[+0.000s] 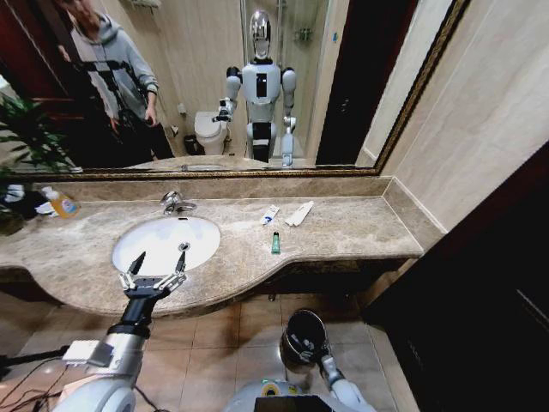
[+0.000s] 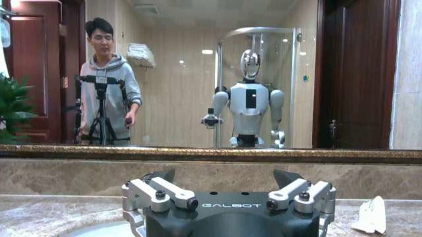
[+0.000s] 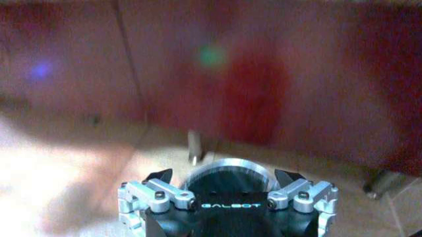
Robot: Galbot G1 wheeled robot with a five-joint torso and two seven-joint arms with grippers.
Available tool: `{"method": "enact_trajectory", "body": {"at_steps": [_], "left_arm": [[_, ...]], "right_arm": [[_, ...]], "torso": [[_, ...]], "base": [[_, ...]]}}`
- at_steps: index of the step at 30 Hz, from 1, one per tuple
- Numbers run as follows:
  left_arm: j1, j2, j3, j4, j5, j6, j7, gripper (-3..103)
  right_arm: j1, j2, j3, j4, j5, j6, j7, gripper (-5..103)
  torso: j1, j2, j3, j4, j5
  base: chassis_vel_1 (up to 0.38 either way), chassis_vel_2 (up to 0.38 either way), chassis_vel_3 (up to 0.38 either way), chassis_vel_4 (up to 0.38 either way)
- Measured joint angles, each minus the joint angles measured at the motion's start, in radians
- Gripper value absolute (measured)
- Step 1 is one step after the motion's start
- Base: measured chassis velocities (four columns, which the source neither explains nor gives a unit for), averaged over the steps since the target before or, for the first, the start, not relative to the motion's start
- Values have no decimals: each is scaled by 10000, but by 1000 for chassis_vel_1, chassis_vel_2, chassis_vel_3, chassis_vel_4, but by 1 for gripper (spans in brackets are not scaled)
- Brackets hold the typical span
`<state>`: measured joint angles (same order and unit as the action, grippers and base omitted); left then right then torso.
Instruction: Pick up the trash from the sink and place it in the trash bin.
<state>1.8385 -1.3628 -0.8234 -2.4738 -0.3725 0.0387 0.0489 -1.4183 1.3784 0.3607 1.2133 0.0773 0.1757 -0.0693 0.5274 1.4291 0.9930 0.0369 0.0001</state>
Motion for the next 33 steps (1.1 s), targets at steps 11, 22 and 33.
{"method": "enact_trajectory", "body": {"at_steps": [11,22,33], "left_arm": [[0,0,0,0,0,0,0,100],[0,0,1,0,0,0,0,100],[0,0,0,0,0,0,0,100]], "right_arm": [[-2219,-663,1159,5180,1886,-985,93,100],[-3790,-523,1415,7883,2541,-912,0,100],[-4189,-751,1007,10015,1917,-1031,-25,100]], "torso": [[2,0,0,0,0],[1,0,1,-1,-1],[1,0,1,-3,-2]], "base": [[0,0,0,0],[0,0,0,0],[0,0,0,0]]}}
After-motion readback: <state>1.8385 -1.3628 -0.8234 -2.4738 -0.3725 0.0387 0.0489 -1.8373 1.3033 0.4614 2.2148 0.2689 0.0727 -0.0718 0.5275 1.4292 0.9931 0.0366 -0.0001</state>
